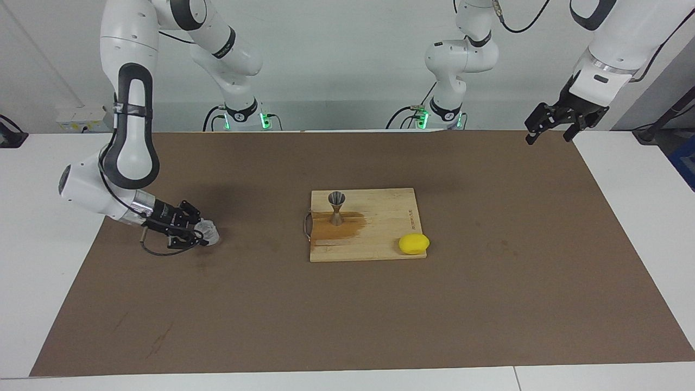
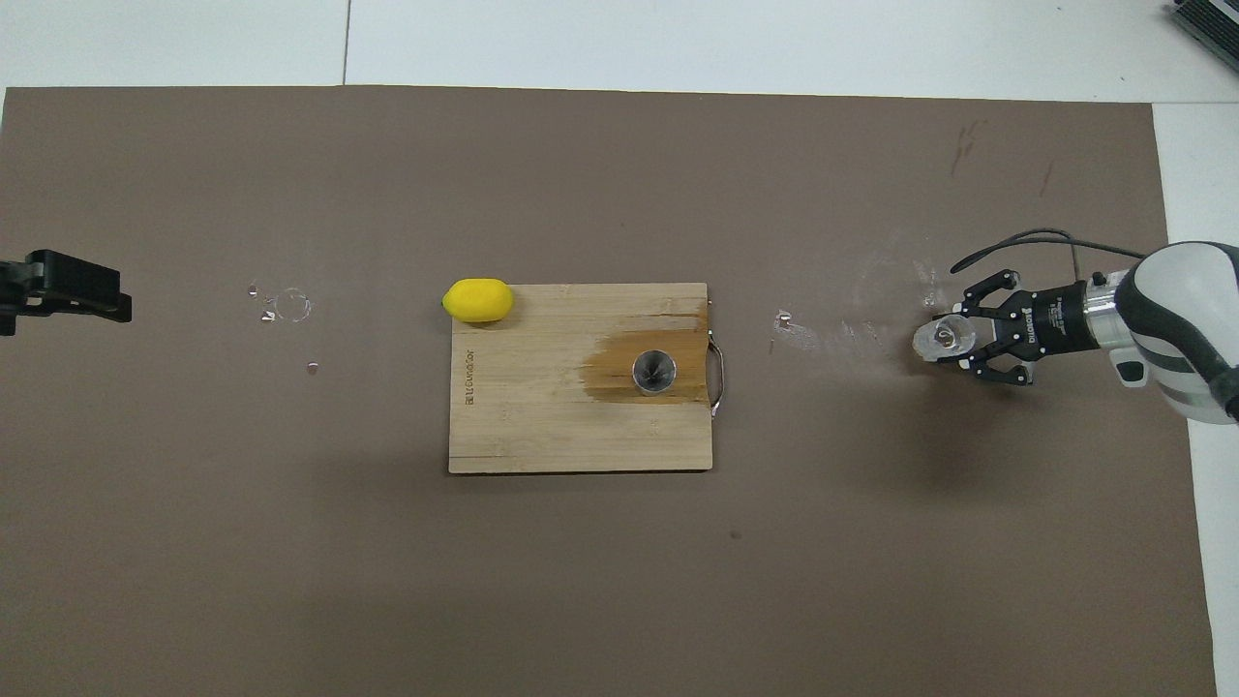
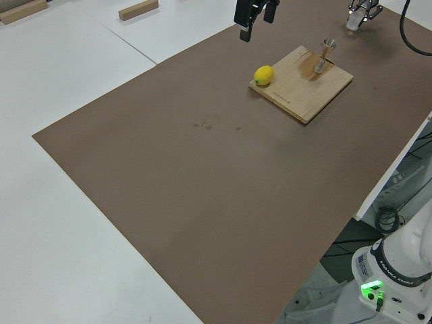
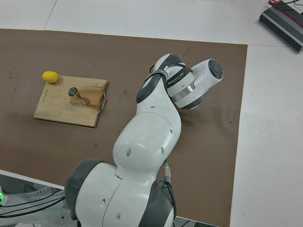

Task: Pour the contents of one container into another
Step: 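Lift the glass cup and carry it above the metal cup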

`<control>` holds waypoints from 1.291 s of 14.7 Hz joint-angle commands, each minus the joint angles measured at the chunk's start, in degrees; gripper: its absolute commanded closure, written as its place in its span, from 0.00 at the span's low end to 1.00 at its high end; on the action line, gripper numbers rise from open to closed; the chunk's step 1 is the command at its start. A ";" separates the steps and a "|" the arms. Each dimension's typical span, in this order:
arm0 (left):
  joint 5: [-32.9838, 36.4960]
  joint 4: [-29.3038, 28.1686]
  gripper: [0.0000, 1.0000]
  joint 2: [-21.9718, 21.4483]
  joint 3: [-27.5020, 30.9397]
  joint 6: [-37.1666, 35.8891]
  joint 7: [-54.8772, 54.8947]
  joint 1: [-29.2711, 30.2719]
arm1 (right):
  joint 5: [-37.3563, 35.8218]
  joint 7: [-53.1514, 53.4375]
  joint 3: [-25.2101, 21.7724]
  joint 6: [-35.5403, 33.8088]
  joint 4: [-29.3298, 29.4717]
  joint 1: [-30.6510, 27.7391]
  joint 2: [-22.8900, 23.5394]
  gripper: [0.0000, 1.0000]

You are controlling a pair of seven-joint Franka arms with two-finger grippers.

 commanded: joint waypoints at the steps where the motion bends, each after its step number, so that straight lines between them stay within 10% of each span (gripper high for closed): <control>1: -0.05 -1.49 0.00 -0.85 -3.44 -0.77 0.90 2.58 | 1.65 6.41 0.15 1.02 -1.08 4.07 -4.32 1.00; 19: -1.72 0.71 0.00 -3.12 -2.11 -3.94 3.19 3.20 | -21.01 46.33 -0.02 4.97 9.99 31.67 -6.18 1.00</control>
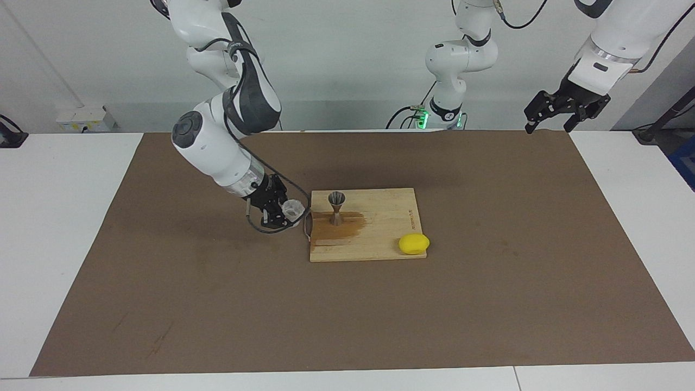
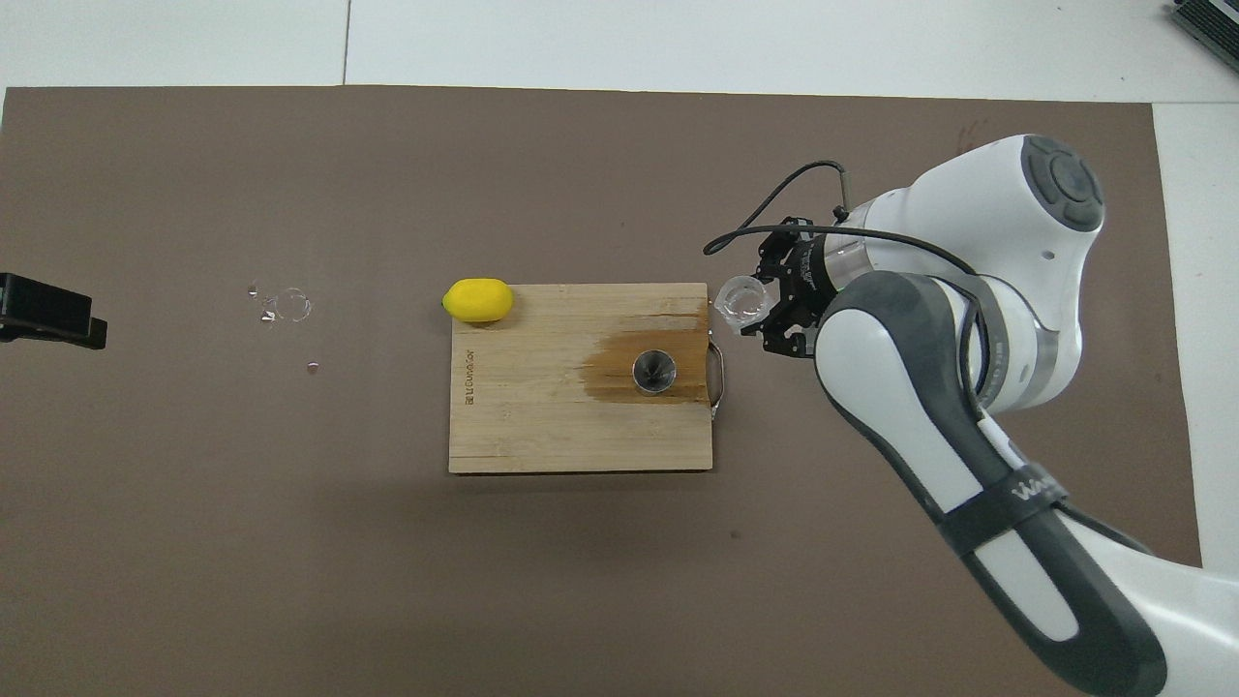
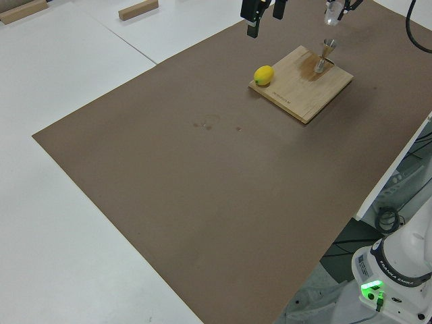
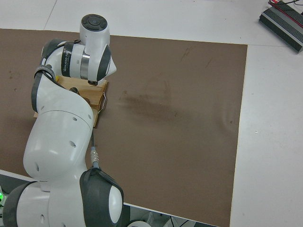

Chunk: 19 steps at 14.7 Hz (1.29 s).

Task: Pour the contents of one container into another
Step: 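Lift the glass cup and carry it above the metal cup, then tilt the glass cup over the metal cup with the right gripper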

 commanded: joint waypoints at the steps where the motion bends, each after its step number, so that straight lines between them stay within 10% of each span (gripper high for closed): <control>1: -0.45 -2.72 0.00 -2.72 -0.40 -0.16 0.57 -0.17 | -5.44 4.69 -0.09 1.93 1.20 3.35 0.26 1.00; 19: -0.53 -3.44 0.00 -3.43 -0.58 -0.78 0.48 -0.09 | -26.97 12.18 0.00 2.11 -2.49 12.59 -1.93 1.00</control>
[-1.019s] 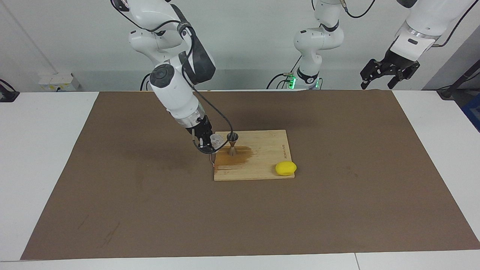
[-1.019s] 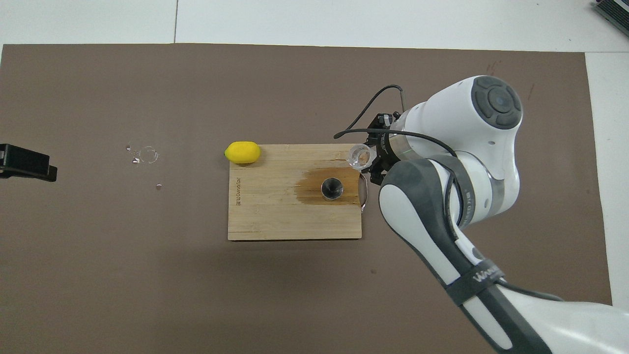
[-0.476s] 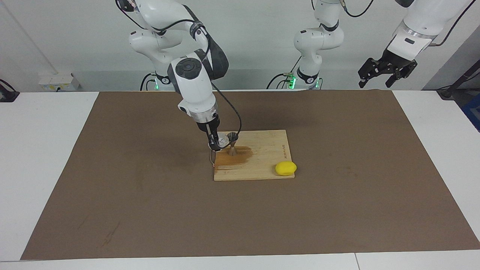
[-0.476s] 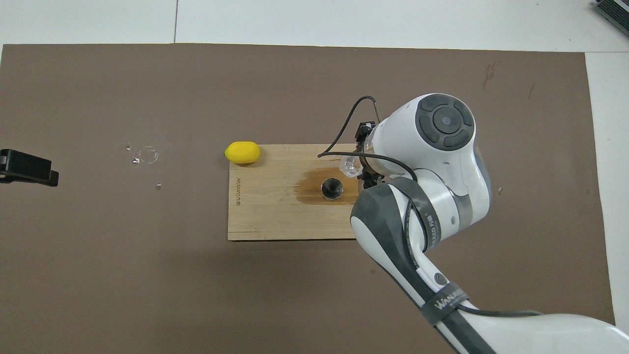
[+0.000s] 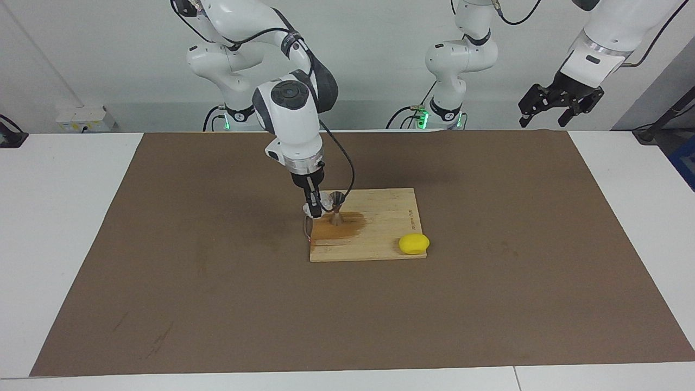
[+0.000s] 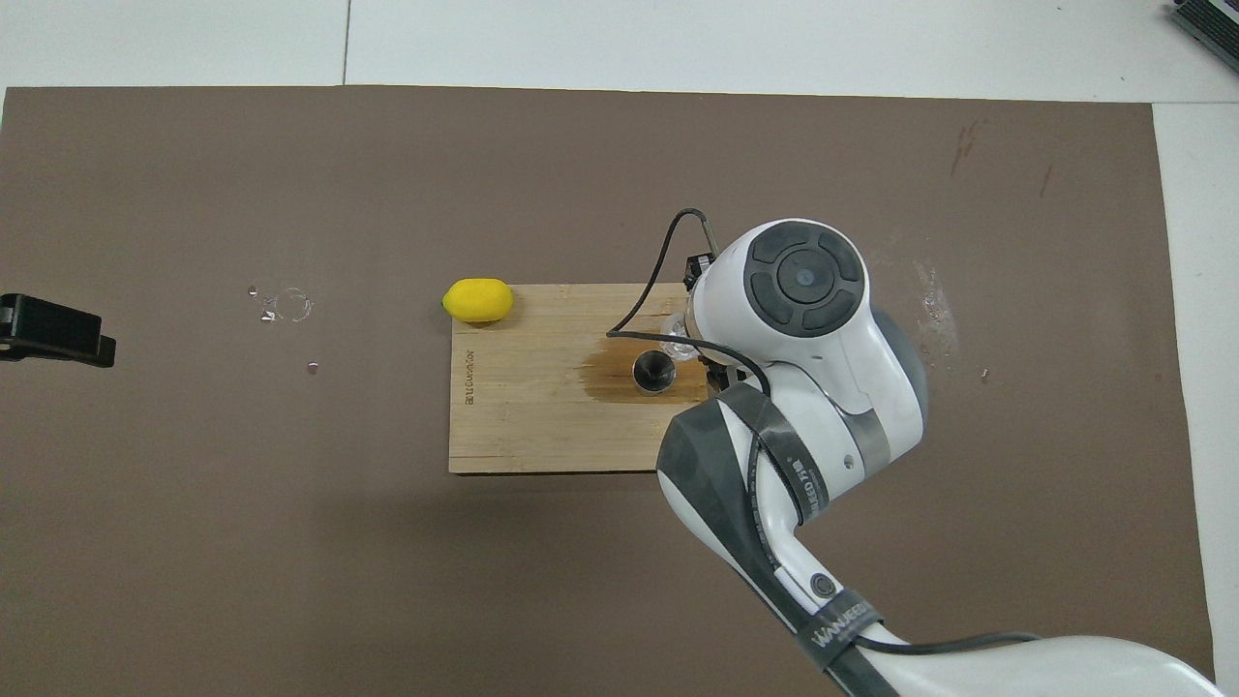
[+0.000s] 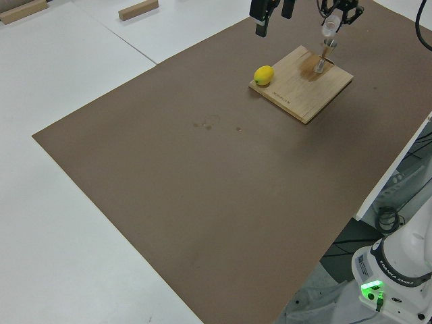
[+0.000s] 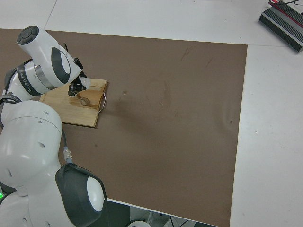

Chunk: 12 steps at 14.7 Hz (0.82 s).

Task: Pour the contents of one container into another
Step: 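Tilt the glass cup over the metal cup with the right gripper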

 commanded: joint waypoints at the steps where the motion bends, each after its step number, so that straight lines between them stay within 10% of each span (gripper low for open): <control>1: -0.49 -1.71 0.00 -1.64 0.23 -0.11 0.48 -0.04 | -4.30 2.23 -0.02 0.41 -2.50 1.04 -2.25 1.00; 12: -0.49 -1.71 0.00 -1.64 0.23 -0.11 0.48 -0.04 | -14.60 3.99 0.06 0.58 -4.70 4.47 -3.75 1.00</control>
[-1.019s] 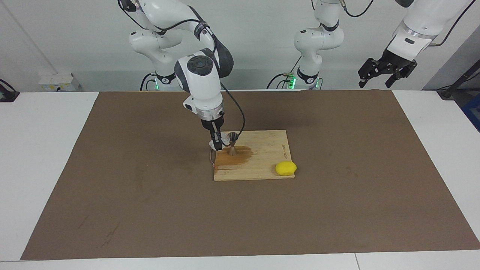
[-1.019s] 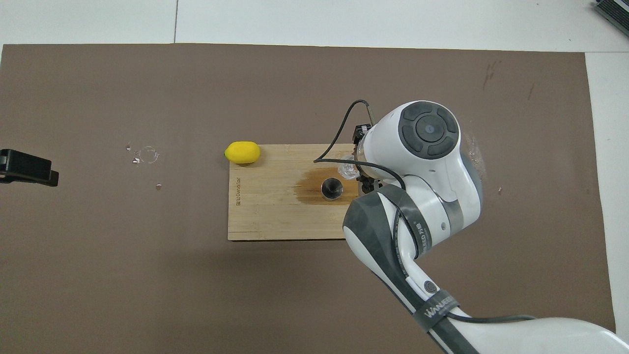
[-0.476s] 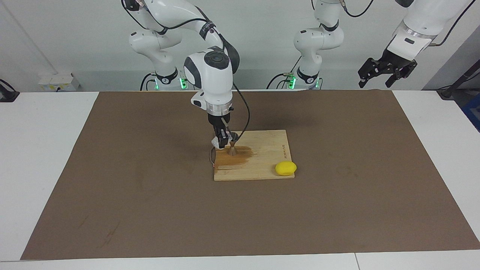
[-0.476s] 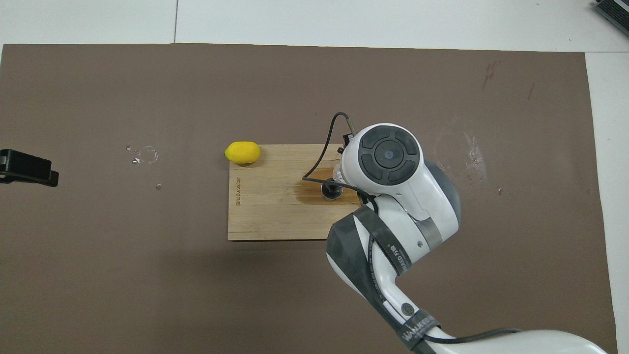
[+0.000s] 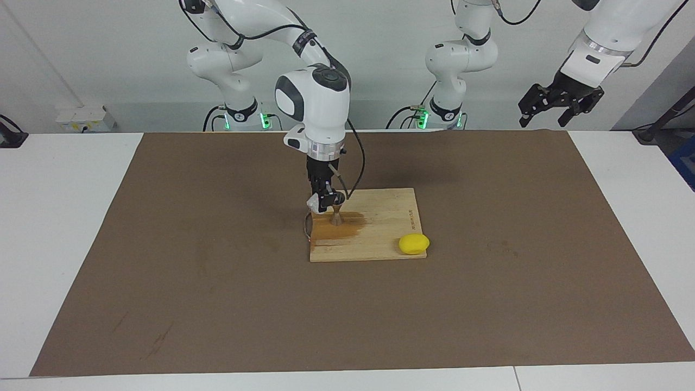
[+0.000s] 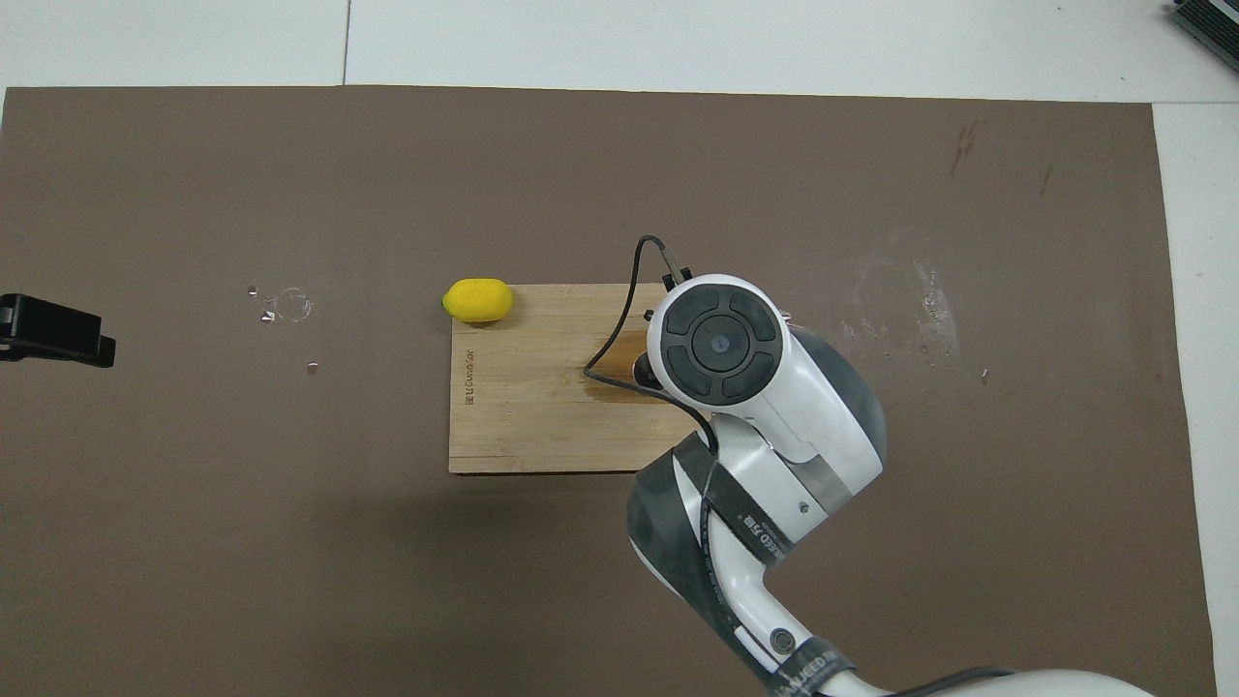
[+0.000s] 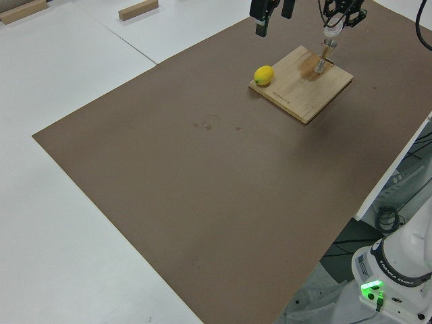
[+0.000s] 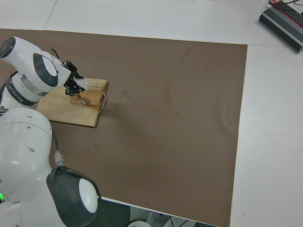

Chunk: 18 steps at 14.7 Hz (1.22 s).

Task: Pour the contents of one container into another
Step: 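Tilt the glass cup over the metal cup with the right gripper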

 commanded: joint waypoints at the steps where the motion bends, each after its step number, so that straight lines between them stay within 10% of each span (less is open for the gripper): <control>1: -0.49 -1.71 0.00 -1.62 0.23 -0.10 0.48 -0.04 | -3.12 2.15 0.05 0.58 -2.46 0.60 -2.23 1.00; 18: -0.49 -1.71 0.00 -1.62 0.23 -0.10 0.48 -0.04 | 9.97 0.66 0.14 0.58 0.09 -1.95 -0.83 1.00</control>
